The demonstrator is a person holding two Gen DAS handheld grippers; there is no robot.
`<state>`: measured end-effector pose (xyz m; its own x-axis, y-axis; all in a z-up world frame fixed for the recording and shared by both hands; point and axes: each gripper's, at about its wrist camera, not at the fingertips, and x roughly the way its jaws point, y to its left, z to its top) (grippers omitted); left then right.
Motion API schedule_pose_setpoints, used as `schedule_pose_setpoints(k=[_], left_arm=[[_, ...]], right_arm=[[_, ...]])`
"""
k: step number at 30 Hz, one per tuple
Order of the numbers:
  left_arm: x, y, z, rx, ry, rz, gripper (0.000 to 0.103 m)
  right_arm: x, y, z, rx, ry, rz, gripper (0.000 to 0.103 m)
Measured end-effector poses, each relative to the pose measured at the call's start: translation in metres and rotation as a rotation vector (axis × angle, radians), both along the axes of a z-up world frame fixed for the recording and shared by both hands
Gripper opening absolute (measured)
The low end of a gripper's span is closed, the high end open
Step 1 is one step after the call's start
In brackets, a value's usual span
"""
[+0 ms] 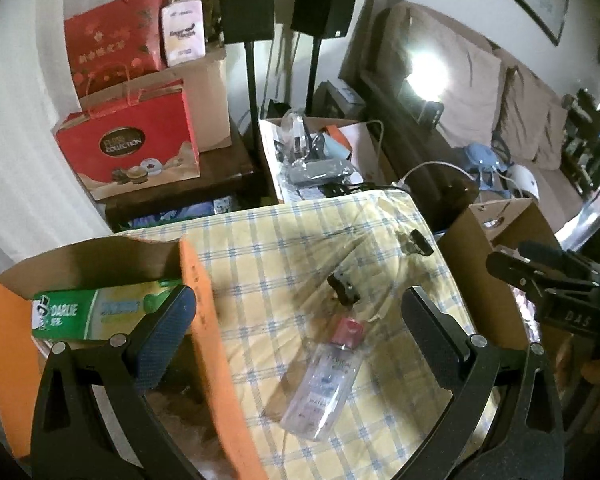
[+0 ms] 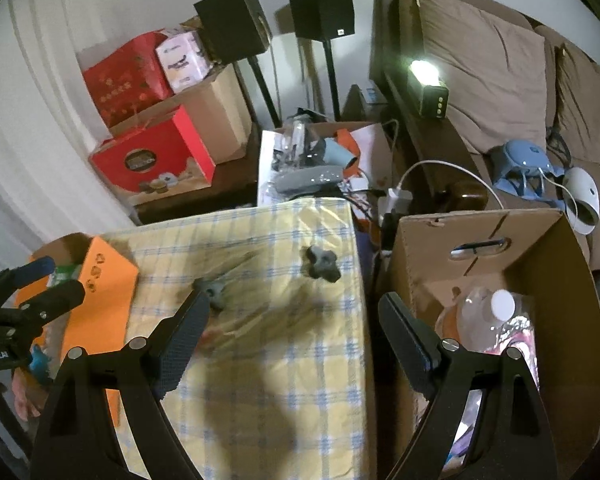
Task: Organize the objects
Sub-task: 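Withdraw both grippers from the box and move toward the water bottle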
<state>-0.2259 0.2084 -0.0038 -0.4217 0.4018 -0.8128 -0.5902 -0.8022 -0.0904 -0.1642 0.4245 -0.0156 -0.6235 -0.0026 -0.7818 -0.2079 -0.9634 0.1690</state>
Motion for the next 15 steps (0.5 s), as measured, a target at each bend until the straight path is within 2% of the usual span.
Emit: schedule_pose_setpoints(k=[7,10,15], left_arm=[[-0.015,0.026,-0.014,-0.041,-0.028,-0.015,0.102],[-0.024,0.037,-0.025,-0.063,-0.077,-0.015,0.102],[-0.034,0.059,-0.047,-0.112,-0.177,-0.03,0.091]], right_arm=[[-0.022,0.011,-0.011,0.018,-0.03,0.012,0.086],[-0.034,0.016,-0.016,0.015,-0.044,0.014,0.084],[-0.057,0.019,-0.028,0.062,-0.093,0.018,0.07]])
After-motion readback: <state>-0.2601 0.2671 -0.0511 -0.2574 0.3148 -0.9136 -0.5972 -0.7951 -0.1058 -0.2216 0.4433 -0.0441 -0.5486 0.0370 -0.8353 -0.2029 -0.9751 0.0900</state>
